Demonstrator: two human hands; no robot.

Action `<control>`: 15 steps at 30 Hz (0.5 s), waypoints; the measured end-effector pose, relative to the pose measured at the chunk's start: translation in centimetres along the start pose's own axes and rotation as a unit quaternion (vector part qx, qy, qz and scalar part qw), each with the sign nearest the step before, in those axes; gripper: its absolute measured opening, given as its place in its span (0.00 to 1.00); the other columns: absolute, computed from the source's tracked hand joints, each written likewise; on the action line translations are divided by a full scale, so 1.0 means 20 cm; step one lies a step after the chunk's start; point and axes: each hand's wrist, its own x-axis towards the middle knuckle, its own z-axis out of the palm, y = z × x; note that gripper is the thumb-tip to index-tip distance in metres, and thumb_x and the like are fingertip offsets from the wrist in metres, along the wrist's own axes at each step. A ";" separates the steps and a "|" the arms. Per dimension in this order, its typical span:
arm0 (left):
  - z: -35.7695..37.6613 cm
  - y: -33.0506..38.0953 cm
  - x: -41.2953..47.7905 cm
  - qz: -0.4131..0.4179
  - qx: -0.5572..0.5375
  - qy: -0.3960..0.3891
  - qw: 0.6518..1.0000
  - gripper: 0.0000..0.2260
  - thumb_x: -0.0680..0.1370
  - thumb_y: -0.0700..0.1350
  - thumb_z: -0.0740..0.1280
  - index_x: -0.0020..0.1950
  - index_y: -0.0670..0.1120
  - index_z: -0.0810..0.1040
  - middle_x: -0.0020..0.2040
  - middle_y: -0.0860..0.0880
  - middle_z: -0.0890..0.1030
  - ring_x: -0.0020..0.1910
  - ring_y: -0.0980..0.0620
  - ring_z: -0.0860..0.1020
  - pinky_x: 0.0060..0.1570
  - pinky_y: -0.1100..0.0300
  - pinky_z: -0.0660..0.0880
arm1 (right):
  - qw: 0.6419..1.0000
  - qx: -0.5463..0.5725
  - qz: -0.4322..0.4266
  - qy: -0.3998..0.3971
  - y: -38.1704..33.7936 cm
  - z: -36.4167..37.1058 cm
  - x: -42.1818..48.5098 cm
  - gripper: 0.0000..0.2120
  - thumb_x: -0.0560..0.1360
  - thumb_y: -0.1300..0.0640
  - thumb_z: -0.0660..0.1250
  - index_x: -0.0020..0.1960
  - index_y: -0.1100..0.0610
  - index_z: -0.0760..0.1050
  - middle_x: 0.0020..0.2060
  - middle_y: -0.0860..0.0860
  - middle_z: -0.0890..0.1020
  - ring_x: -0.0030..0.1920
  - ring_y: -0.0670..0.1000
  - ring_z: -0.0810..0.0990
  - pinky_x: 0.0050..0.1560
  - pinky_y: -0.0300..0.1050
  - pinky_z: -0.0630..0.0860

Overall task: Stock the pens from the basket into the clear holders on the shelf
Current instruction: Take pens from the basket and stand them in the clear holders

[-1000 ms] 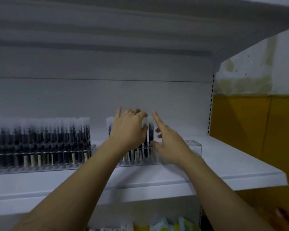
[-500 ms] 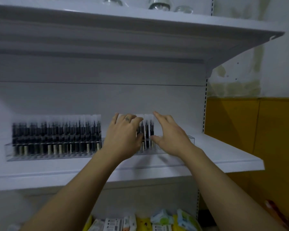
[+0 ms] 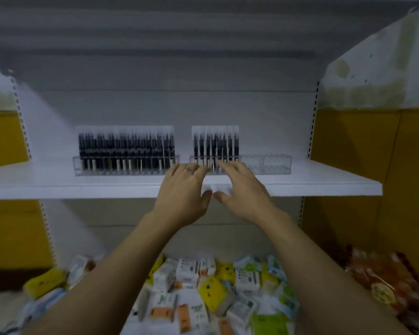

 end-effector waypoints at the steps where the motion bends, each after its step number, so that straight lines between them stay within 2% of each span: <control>1: 0.02 -0.01 -0.06 -0.003 0.002 -0.009 1.000 0.24 0.78 0.55 0.63 0.73 0.51 0.65 0.69 0.49 0.71 0.69 0.49 0.67 0.72 0.53 0.57 | 1.000 0.012 -0.002 -0.005 0.00 0.05 -0.04 0.34 0.76 0.48 0.68 0.77 0.47 0.56 0.74 0.47 0.60 0.73 0.51 0.61 0.71 0.52 0.66; 6: 0.21 -0.05 -0.33 -0.035 0.005 -0.094 0.995 0.25 0.78 0.56 0.61 0.73 0.51 0.64 0.69 0.50 0.71 0.68 0.48 0.68 0.68 0.55 0.60 | 0.997 0.034 0.005 -0.071 0.06 0.35 -0.22 0.31 0.76 0.48 0.68 0.75 0.48 0.59 0.69 0.48 0.63 0.68 0.54 0.66 0.67 0.53 0.69; 15: 0.68 -0.16 -0.74 -0.085 -0.026 -0.229 0.969 0.24 0.78 0.56 0.62 0.73 0.51 0.64 0.70 0.50 0.70 0.69 0.49 0.67 0.70 0.55 0.59 | 0.966 0.023 0.068 -0.247 0.20 0.92 -0.49 0.33 0.77 0.47 0.67 0.77 0.50 0.57 0.74 0.50 0.60 0.73 0.54 0.60 0.71 0.49 0.63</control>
